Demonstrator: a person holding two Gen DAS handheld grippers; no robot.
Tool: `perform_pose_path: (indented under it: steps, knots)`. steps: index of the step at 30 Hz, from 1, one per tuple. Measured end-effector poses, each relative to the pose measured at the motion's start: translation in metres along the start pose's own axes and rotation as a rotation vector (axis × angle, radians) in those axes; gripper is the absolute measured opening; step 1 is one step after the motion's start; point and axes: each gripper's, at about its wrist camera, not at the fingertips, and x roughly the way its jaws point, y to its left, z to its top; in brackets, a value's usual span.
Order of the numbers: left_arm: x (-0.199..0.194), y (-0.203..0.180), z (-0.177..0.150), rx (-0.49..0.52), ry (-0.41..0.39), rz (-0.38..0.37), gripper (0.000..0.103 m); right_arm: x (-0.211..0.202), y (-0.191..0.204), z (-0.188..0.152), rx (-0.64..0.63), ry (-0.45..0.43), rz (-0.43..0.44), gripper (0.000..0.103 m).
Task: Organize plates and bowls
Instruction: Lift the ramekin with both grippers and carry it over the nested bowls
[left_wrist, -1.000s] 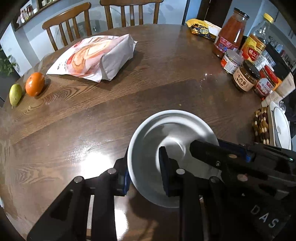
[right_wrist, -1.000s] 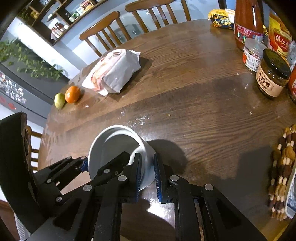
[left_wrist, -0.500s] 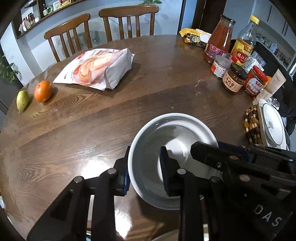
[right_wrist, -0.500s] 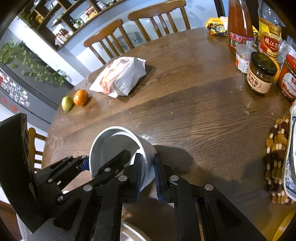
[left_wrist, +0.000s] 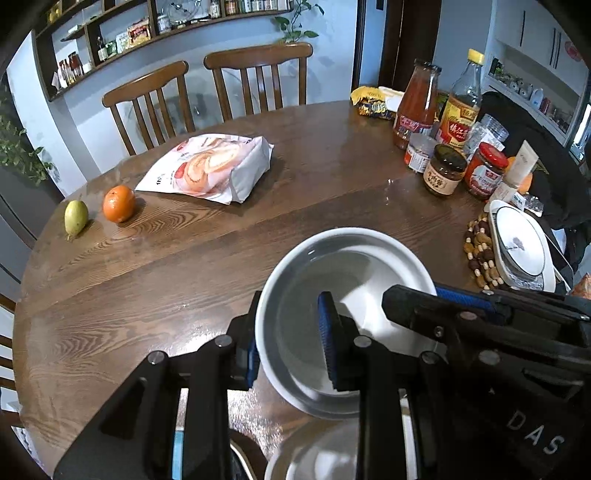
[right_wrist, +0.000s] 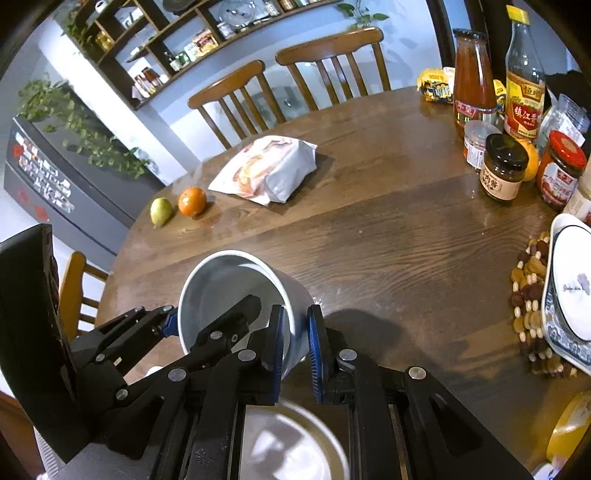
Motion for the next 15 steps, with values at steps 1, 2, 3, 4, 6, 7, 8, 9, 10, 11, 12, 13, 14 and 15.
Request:
perform_pose_path:
  steps: [1, 2, 3, 4, 6, 7, 8, 9, 10, 11, 12, 13, 14, 15]
  knots:
    - [-0.003, -0.001, -0.001, -0.001, -0.002, -0.002, 0.025, -0.003, 0.001, -0.001, -0.001, -0.003, 0.001, 0.016]
    - [-0.006, -0.001, -0.003, -0.002, -0.006, -0.002, 0.025, -0.005, 0.002, -0.003, -0.002, -0.007, 0.002, 0.016]
    - [-0.008, -0.002, -0.003, -0.001, -0.009, 0.000, 0.025, -0.008, 0.003, -0.005, -0.003, -0.010, 0.004, 0.016]
    - [-0.011, -0.002, -0.005, 0.001, -0.013, 0.002, 0.025, -0.010, 0.003, -0.006, -0.002, -0.013, 0.006, 0.016]
    - [-0.017, -0.004, -0.007, 0.003, -0.022, 0.005, 0.025, -0.015, 0.005, -0.010, -0.004, -0.020, 0.010, 0.016]
    - [-0.019, -0.005, -0.008, 0.004, -0.025, 0.007, 0.025, -0.018, 0.005, -0.011, -0.004, -0.023, 0.012, 0.016]
    - [-0.022, -0.006, -0.009, 0.005, -0.029, 0.009, 0.025, -0.020, 0.006, -0.013, -0.004, -0.026, 0.013, 0.016]
    - [-0.024, -0.006, -0.010, 0.006, -0.032, 0.010, 0.025, -0.022, 0.007, -0.014, -0.005, -0.029, 0.015, 0.016]
    - [-0.026, -0.007, -0.011, 0.007, -0.036, 0.011, 0.025, -0.024, 0.008, -0.015, -0.006, -0.032, 0.016, 0.016]
    - [-0.028, -0.007, -0.012, 0.006, -0.039, 0.012, 0.025, -0.027, 0.009, -0.016, -0.008, -0.036, 0.017, 0.016]
    - [-0.031, -0.008, -0.013, 0.006, -0.043, 0.013, 0.025, -0.029, 0.010, -0.018, -0.010, -0.040, 0.018, 0.016]
    - [-0.033, -0.009, -0.013, 0.007, -0.047, 0.014, 0.025, -0.031, 0.010, -0.018, -0.011, -0.042, 0.018, 0.016]
    - [-0.036, -0.010, -0.014, 0.007, -0.051, 0.015, 0.025, -0.034, 0.011, -0.020, -0.014, -0.046, 0.019, 0.016]
    - [-0.038, -0.010, -0.015, 0.008, -0.055, 0.016, 0.025, -0.037, 0.012, -0.021, -0.016, -0.050, 0.020, 0.016]
